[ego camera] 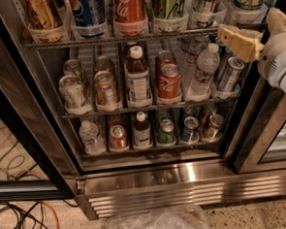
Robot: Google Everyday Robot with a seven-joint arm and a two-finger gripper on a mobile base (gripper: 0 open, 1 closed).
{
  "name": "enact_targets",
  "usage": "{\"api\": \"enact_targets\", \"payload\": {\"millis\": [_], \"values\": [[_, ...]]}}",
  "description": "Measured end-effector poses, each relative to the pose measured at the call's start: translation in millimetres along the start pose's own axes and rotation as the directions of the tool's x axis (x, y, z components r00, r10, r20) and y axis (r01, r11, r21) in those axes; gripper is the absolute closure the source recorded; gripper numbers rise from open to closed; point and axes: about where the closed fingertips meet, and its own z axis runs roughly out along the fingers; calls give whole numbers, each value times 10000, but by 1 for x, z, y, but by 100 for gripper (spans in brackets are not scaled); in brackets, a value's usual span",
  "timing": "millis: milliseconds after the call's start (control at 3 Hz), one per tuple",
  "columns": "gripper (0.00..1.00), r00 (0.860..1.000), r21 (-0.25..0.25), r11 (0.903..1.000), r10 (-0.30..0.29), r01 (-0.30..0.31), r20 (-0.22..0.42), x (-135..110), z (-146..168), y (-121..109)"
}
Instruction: Pick 7up can from top shelf of fridge
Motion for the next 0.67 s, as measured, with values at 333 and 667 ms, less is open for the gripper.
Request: {"api": "enact_targets", "payload": {"millis": [333, 667], "values": [[25, 10000, 0, 10000, 0, 0, 0, 0, 0, 0], [29, 10000, 4, 10000, -3, 3, 0, 0, 0, 0]]}}
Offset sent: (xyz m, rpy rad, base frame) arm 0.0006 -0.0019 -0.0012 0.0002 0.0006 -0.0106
